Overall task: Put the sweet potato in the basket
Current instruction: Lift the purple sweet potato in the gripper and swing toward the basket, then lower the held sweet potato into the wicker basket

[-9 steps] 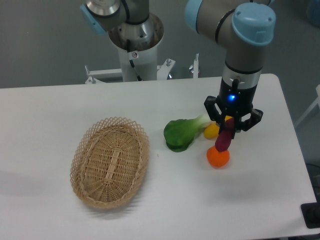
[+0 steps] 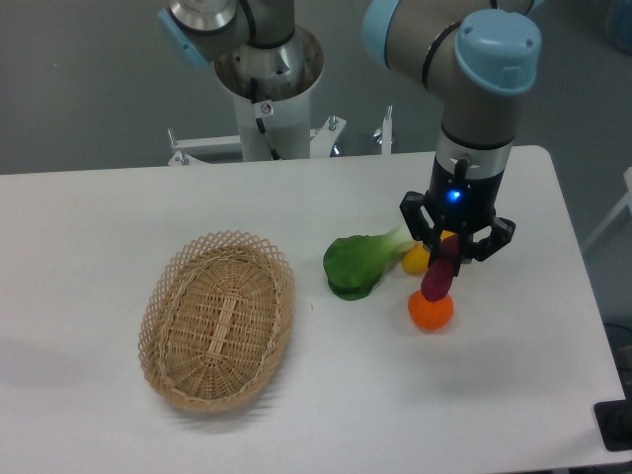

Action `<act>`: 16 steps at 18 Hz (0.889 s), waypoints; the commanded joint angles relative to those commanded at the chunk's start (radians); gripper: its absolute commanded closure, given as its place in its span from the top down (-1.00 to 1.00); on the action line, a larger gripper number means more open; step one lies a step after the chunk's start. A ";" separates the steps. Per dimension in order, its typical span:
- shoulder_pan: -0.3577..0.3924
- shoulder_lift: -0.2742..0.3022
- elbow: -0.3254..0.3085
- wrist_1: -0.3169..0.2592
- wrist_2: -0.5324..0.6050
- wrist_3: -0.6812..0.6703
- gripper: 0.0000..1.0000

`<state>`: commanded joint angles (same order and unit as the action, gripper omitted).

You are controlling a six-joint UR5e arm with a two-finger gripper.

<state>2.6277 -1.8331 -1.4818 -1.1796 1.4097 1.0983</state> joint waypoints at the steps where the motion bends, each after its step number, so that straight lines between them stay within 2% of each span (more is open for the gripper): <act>1: 0.000 0.002 -0.009 0.000 0.000 -0.002 -0.50; 4: -0.011 0.018 -0.041 0.003 -0.006 -0.064 -0.49; 11: -0.141 0.026 -0.115 0.026 0.000 -0.250 -0.48; 16: -0.259 0.020 -0.196 0.210 0.005 -0.467 -0.48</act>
<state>2.3687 -1.8131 -1.6780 -0.9698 1.4143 0.6310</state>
